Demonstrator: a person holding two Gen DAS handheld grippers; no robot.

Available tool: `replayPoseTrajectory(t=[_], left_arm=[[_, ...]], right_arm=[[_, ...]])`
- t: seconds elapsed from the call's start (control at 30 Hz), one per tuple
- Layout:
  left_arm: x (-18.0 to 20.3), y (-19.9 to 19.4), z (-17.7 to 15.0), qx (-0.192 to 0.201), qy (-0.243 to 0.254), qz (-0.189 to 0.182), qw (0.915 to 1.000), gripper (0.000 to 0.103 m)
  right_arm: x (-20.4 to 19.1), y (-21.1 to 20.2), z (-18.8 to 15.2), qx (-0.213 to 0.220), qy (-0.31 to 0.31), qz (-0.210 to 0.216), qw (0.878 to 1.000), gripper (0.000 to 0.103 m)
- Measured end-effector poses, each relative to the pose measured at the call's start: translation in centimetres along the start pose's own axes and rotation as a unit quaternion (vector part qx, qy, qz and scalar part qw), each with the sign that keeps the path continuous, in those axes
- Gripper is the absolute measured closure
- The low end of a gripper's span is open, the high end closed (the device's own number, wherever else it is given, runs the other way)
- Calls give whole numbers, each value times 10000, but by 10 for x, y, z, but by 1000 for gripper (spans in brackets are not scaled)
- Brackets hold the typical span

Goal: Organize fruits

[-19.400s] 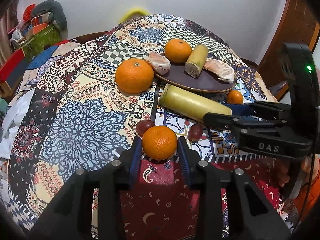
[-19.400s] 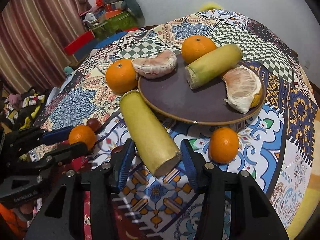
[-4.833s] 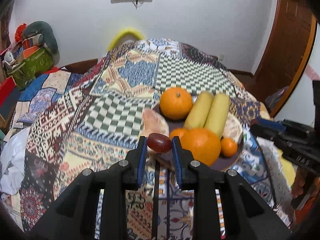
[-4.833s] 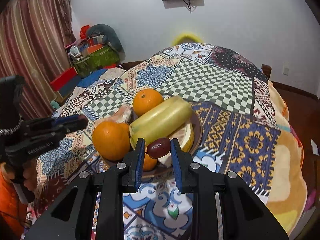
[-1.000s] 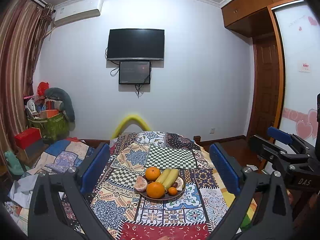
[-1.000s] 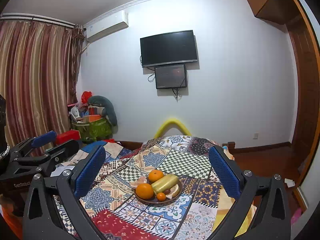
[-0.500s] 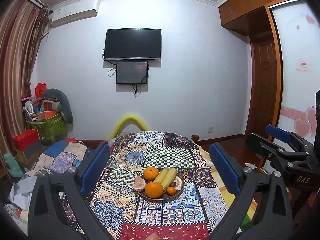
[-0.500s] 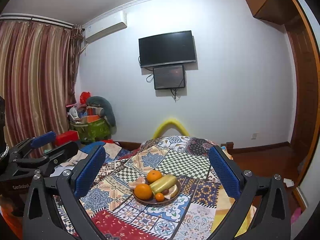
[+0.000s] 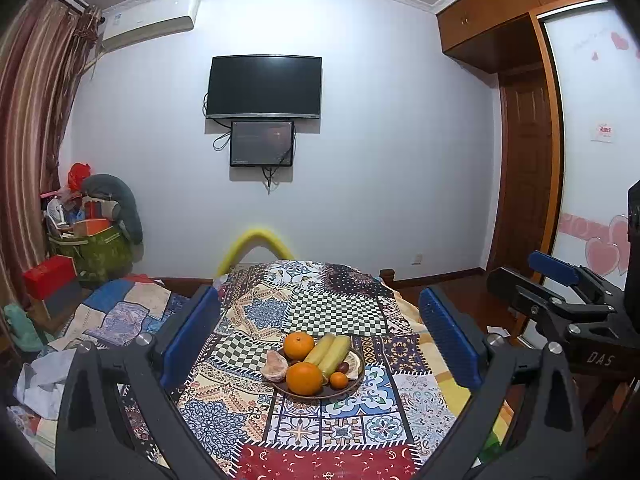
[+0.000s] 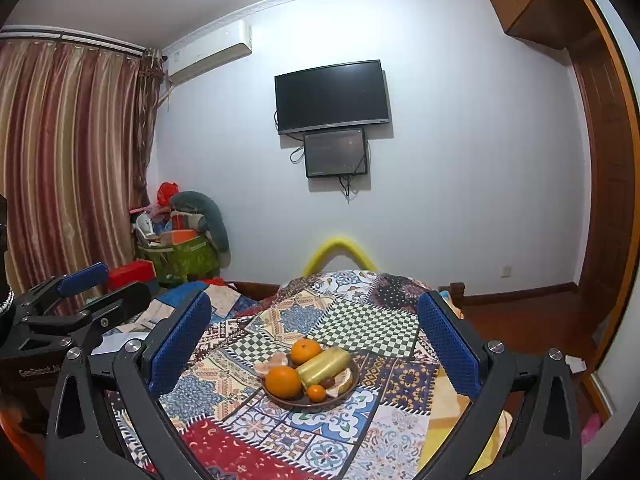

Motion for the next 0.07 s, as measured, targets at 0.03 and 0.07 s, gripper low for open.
replayPoseTrajectory(t=[0.03,0.07], left_arm=[[0,0,0,-7,-12,0,10000,2],[-1,1,0,-14,-25,-3,10000,2]], right_arm=[[0,0,0,3,-2,6,10000,0],[0,0,0,1,-5,2,10000,0]])
Point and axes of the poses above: each gripper's, at about its wrist camera, not at the fingertips, and y roughly the way its jaws point, x to its right, z to its top, the point moved 6 cm from there along y, roughly the way its jaws point, and after that the axes turned 3 degrees about x, right-handed, at the moved point
